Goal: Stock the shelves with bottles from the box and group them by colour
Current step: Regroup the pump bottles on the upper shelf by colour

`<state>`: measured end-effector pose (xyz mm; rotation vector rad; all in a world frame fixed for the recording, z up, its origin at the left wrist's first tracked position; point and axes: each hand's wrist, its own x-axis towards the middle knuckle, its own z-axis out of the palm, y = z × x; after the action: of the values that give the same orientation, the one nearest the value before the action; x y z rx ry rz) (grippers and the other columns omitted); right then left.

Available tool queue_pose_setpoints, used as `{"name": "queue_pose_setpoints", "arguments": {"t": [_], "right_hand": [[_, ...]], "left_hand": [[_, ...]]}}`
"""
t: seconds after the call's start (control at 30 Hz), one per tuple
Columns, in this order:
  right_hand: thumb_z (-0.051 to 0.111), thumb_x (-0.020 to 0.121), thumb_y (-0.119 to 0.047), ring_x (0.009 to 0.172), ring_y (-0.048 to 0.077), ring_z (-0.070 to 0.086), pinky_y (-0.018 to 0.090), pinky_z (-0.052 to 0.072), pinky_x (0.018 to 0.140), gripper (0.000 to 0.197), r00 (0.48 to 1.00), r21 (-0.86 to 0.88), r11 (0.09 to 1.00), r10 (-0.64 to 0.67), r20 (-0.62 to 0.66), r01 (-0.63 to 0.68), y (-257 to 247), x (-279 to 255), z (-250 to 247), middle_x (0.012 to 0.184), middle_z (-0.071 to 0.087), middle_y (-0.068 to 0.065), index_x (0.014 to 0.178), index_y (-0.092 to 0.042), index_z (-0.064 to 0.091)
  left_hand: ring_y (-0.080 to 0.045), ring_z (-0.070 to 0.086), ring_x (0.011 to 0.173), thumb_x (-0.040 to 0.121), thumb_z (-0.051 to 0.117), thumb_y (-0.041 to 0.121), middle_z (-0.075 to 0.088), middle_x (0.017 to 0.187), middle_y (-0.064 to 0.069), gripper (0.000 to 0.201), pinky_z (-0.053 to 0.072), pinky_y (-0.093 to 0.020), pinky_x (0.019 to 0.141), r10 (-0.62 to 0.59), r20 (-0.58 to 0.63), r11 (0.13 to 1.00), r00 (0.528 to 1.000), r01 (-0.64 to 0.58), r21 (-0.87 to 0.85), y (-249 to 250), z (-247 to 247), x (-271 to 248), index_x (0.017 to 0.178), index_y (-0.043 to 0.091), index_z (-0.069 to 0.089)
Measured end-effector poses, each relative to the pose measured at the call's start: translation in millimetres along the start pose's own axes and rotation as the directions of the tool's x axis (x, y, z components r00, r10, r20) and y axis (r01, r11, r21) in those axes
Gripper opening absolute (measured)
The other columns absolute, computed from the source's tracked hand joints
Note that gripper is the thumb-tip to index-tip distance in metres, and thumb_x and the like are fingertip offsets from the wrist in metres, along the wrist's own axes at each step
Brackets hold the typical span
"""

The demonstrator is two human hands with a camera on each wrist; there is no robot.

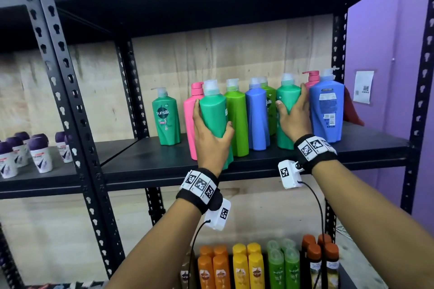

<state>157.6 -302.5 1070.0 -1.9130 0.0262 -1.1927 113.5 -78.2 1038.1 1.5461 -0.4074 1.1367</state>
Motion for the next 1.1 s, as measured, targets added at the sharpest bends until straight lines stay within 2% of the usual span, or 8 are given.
{"name": "queue_pose_setpoints", "arguments": {"t": [0.13,0.23,0.43,0.53,0.63,0.77,0.97,1.1], "right_hand": [[0.059,0.099,-0.038,0.145,0.039,0.033,0.05,0.031,0.118,0.083,0.995,0.023,0.997,-0.074,-0.06,0.076,-3,-8,-3,0.16,0.029,0.022,0.16,-0.005,0.013],[0.056,0.099,-0.046,0.141,0.036,0.038,0.047,0.034,0.116,0.08,0.98,0.05,0.985,-0.159,-0.119,0.166,-10,-15,-10,0.158,0.034,0.019,0.159,-0.01,0.016],[0.051,0.101,-0.049,0.129,0.016,0.039,-0.003,0.018,0.1,0.075,0.935,0.192,0.922,-0.303,-0.184,0.337,-44,-29,-22,0.151,0.043,0.015,0.158,-0.012,0.02],[0.052,0.101,-0.051,0.129,0.016,0.043,0.009,0.029,0.102,0.074,0.93,0.24,0.903,-0.32,-0.181,0.358,-65,-44,-19,0.151,0.042,0.011,0.158,-0.015,0.02],[0.05,0.1,-0.055,0.13,0.009,0.046,0.021,0.039,0.103,0.075,0.943,0.316,0.888,-0.307,-0.127,0.332,-86,-64,-10,0.154,0.038,0.0,0.158,-0.022,0.017],[0.054,0.1,-0.049,0.117,-0.017,0.041,-0.005,0.029,0.092,0.073,0.947,0.376,0.869,-0.293,-0.134,0.322,-113,-85,15,0.146,0.042,-0.001,0.157,-0.016,0.023],[0.056,0.097,-0.053,0.124,0.019,0.055,0.024,0.045,0.101,0.074,0.966,0.446,0.859,-0.25,-0.066,0.253,-157,-118,70,0.146,0.049,0.0,0.156,-0.022,0.024],[0.054,0.099,-0.052,0.128,0.006,0.053,0.022,0.043,0.106,0.07,0.949,0.463,0.836,-0.312,-0.042,0.295,-174,-142,106,0.15,0.046,-0.007,0.156,-0.023,0.025]], "left_hand": [[0.003,0.052,0.117,0.081,0.076,0.027,0.049,0.142,0.007,0.092,0.044,-0.014,0.096,0.005,-0.011,1.0,1.0,-0.005,0.005,3,0,-2,0.155,0.028,0.022],[0.016,0.049,0.114,0.081,0.077,0.022,0.049,0.136,0.015,0.092,0.039,-0.002,0.09,0.012,-0.042,1.0,0.999,-0.013,-0.019,7,2,-2,0.155,0.024,0.024],[0.004,0.052,0.122,0.08,0.077,0.026,0.05,0.143,0.007,0.092,0.045,-0.012,0.097,0.01,-0.088,1.0,0.996,-0.008,0.016,21,-5,-5,0.154,0.032,0.023],[-0.012,0.054,0.126,0.079,0.077,0.028,0.049,0.146,0.004,0.091,0.049,-0.036,0.104,-0.002,-0.123,0.999,0.992,0.006,0.033,29,-14,-2,0.154,0.032,0.025],[-0.009,0.056,0.123,0.079,0.078,0.028,0.052,0.143,0.006,0.091,0.048,-0.027,0.101,-0.007,-0.148,0.999,0.989,0.014,0.047,29,-32,5,0.153,0.033,0.026],[-0.008,0.06,0.112,0.08,0.079,0.032,0.057,0.135,0.004,0.091,0.05,-0.02,0.091,0.0,-0.114,0.997,0.993,0.009,0.077,22,-67,21,0.152,0.035,0.025],[0.016,0.053,0.1,0.079,0.076,0.033,0.055,0.131,0.012,0.091,0.035,0.005,0.077,0.015,-0.091,0.992,0.996,-0.004,0.124,-8,-122,47,0.153,0.039,0.023],[-0.015,0.057,0.119,0.082,0.076,0.031,0.051,0.144,0.002,0.09,0.053,-0.036,0.097,-0.028,-0.111,0.994,0.993,0.039,0.103,-34,-157,59,0.153,0.039,0.02]]}}
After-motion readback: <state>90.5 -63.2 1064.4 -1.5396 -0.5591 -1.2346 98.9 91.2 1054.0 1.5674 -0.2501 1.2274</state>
